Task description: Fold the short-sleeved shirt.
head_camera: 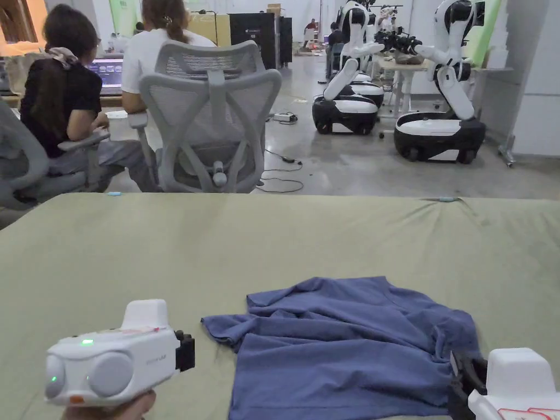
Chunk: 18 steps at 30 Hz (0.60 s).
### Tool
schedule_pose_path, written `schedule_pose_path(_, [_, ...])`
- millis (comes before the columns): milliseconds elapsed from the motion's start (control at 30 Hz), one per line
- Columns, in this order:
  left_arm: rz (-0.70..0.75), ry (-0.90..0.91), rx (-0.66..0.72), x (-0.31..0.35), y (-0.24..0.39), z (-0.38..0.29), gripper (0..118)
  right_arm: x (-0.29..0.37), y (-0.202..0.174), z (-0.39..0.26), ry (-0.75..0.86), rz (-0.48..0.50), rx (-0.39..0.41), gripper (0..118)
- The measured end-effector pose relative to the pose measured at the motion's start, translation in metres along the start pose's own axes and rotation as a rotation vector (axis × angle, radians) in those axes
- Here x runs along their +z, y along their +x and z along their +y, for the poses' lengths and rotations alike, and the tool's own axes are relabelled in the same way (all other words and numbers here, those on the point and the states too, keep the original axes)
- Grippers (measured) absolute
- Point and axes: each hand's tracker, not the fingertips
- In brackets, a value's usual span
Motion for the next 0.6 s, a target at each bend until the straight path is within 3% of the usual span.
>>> schedule_pose_path(100, [-0.034, -0.131, 0.084, -0.067, -0.012, 0.038, 0, -0.011, -0.002, -0.002, -0.012, 0.014, 0.006, 0])
schedule_pose_path(267, [0.054, -0.219, 0.074, -0.155, -0.016, 0.078, 0, -0.03, 0.0, -0.006, -0.029, 0.027, 0.017, 0])
schedule_pose_path(300, [0.062, -0.21, 0.114, -0.166, -0.015, 0.081, 6, -0.035, 0.002, -0.007, -0.034, 0.028, 0.016, 0])
schedule_pose_path(333, [0.07, -0.201, 0.137, -0.176, -0.017, 0.085, 30, -0.039, 0.004, -0.008, -0.04, 0.029, 0.017, 0])
schedule_pose_path(367, [0.108, -0.191, 0.159, -0.188, -0.018, 0.087, 77, -0.045, 0.006, -0.009, -0.048, 0.03, 0.019, 0])
schedule_pose_path(400, [0.138, -0.21, 0.147, -0.2, -0.018, 0.088, 96, -0.05, 0.008, -0.011, -0.057, 0.03, 0.025, 0])
schedule_pose_path(433, [0.15, -0.231, 0.123, -0.208, -0.016, 0.086, 98, -0.054, 0.01, -0.013, -0.066, 0.026, 0.03, 0])
schedule_pose_path(533, [0.194, -0.249, 0.047, -0.231, -0.009, 0.08, 83, -0.066, 0.018, -0.018, -0.085, 0.013, 0.029, 0])
schedule_pose_path(567, [0.196, -0.269, 0.023, -0.235, -0.007, 0.076, 72, -0.068, 0.021, -0.019, -0.089, 0.008, 0.024, 0])
schedule_pose_path(600, [0.196, -0.314, -0.006, -0.243, -0.004, 0.07, 72, -0.071, 0.025, -0.021, -0.095, 0.002, 0.017, 0])
